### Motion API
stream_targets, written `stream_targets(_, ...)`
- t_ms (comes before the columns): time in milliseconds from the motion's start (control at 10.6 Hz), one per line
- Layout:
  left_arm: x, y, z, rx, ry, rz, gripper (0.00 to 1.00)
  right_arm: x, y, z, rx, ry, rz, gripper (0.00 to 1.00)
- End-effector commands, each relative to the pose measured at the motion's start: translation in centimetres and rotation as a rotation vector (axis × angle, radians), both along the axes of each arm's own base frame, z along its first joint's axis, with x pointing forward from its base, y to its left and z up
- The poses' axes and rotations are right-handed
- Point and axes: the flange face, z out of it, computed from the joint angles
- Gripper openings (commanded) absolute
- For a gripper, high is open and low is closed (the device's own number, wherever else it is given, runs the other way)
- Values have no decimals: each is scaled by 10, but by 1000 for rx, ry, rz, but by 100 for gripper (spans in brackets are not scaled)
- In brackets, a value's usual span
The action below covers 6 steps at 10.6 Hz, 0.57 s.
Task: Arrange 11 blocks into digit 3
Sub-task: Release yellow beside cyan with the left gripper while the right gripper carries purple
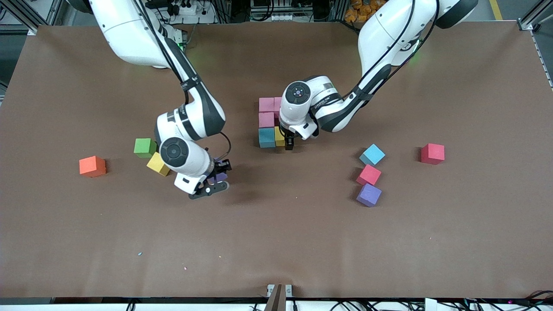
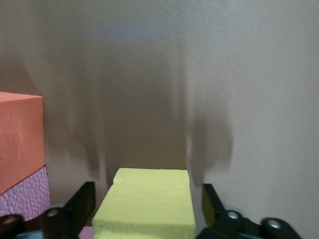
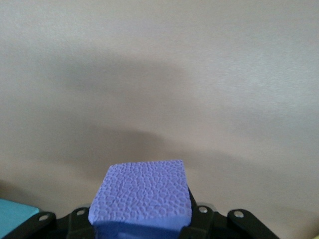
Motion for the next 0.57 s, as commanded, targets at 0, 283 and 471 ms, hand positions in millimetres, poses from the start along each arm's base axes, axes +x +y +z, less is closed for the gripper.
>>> stream_targets(0, 2, -6, 7, 2, -36, -3, 100, 6, 8, -4, 8, 4, -34, 0)
stream_targets(283, 5, -6, 47, -2, -93, -4, 100, 3, 28, -2, 4, 8, -115, 0)
stream_targets(471, -4, -1, 68, 9, -125, -21, 100, 2, 45, -9, -5, 8, -159, 0)
